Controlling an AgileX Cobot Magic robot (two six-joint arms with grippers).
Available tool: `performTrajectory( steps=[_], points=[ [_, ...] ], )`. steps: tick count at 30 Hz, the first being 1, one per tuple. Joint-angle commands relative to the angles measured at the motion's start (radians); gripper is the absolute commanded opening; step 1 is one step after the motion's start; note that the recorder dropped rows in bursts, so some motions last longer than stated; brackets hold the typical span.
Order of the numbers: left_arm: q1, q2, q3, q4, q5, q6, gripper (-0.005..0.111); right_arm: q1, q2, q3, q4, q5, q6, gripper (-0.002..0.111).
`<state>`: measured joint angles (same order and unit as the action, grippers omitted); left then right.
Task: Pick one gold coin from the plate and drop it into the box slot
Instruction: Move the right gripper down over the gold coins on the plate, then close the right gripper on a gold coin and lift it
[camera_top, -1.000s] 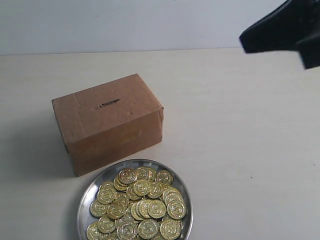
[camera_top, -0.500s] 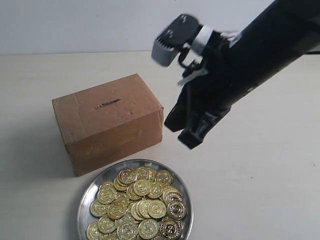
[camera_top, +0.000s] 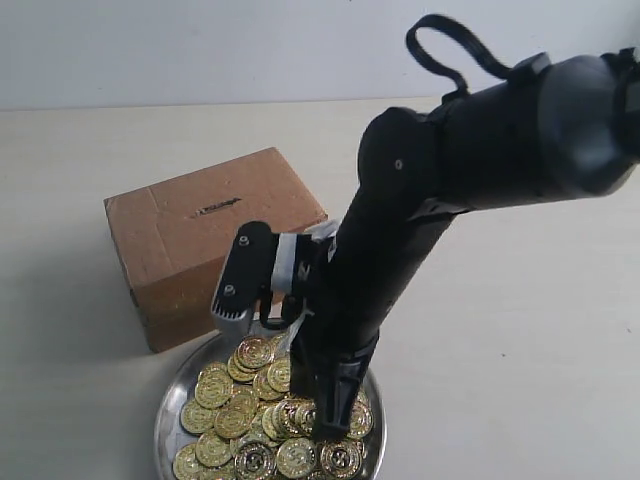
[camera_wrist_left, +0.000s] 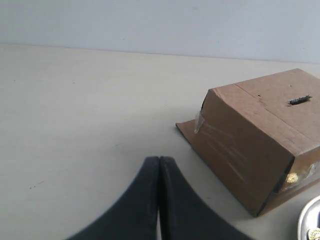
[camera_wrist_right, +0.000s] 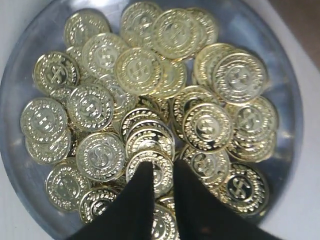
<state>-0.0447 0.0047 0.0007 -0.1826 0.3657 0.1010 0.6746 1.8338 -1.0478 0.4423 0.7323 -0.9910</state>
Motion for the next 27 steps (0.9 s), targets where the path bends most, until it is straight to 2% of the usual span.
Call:
performTrajectory(
  steps=[1, 5, 7, 27],
  points=[
    [-0.004, -0.005, -0.001, -0.003, -0.005, -0.001, 0.0, 0.036, 0.016, -0.007, -0.016, -0.054, -0.013, 0.031],
    [-0.004, -0.005, -0.001, -0.003, -0.005, -0.001, 0.0, 0.046, 0.016, -0.007, -0.016, -0.141, -0.013, 0.05],
    [-0.004, -0.005, -0.001, -0.003, -0.005, -0.001, 0.0, 0.046, 0.016, -0.007, -0.016, -0.181, -0.011, 0.053],
    [-0.004, -0.005, -0.001, -0.003, -0.005, -0.001, 0.0, 0.046, 0.105, -0.007, -0.005, -0.267, -0.003, 0.053]
  ],
)
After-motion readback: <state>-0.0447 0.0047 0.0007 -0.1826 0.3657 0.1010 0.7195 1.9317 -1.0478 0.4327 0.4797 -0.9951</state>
